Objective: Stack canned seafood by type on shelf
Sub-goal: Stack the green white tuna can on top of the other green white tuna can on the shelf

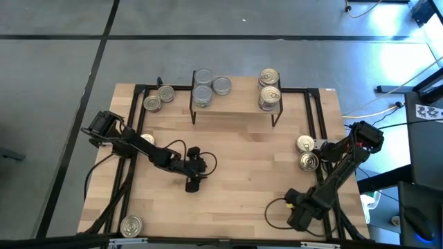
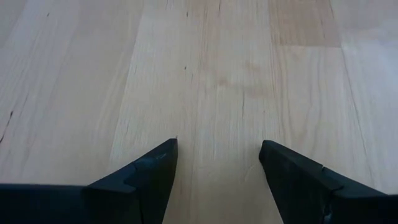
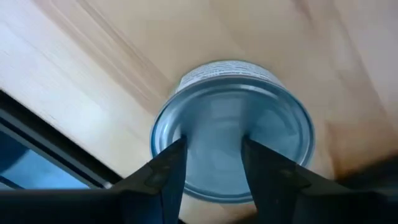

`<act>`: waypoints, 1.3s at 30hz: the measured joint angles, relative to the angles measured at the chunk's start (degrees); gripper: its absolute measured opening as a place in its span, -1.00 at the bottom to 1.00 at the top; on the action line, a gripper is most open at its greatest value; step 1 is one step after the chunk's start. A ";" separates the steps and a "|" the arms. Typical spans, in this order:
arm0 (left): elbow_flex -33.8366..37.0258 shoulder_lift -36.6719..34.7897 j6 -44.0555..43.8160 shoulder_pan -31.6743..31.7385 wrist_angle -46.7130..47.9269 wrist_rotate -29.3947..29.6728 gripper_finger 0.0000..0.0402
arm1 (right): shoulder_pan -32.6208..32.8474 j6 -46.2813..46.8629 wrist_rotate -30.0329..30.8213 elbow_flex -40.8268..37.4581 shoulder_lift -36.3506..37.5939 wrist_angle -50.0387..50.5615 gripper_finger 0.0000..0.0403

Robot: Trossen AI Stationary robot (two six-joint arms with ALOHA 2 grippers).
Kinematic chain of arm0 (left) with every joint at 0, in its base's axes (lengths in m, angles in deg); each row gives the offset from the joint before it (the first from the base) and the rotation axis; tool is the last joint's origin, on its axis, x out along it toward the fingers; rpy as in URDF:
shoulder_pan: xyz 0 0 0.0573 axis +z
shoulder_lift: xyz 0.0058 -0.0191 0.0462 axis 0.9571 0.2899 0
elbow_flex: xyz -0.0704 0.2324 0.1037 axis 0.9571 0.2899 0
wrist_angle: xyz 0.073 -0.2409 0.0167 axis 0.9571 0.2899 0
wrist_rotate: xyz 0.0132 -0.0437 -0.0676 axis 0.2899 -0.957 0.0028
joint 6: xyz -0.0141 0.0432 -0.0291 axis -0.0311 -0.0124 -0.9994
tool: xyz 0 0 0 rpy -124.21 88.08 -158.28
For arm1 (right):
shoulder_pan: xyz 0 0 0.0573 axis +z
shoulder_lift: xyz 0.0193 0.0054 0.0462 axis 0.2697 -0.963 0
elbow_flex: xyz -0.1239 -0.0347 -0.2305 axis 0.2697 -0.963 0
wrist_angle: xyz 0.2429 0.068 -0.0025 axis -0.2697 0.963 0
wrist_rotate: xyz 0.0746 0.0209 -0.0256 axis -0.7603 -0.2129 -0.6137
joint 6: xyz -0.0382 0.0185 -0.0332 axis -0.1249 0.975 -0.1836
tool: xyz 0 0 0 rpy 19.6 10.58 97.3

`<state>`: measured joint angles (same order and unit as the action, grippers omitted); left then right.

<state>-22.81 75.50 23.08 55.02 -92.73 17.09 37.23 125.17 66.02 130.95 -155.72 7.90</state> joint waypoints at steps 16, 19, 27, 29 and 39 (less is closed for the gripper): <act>0.02 0.00 1.05 0.00 0.06 0.02 0.16 | -15.26 -10.96 20.34 -0.18 -0.27 -8.47 -0.21; 0.05 0.00 1.56 0.00 -0.28 0.02 0.16 | -17.97 -13.64 25.98 -0.29 -0.41 -10.00 -0.21; -0.13 0.13 3.92 -0.04 -2.85 -0.32 0.16 | -25.40 -28.28 33.77 -0.05 -5.48 -17.92 -0.21; -0.29 0.13 3.94 -0.04 -3.09 -0.30 0.16 | -26.89 -32.05 35.15 -0.01 -7.74 -22.64 -0.21; -0.35 -2.00 1.16 -0.29 -3.22 -1.69 0.16 | -31.70 -51.35 39.41 -0.12 -14.21 -47.77 -0.21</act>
<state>-23.15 73.51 24.24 54.73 -95.95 15.40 5.53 73.82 105.43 130.83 -169.93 -39.87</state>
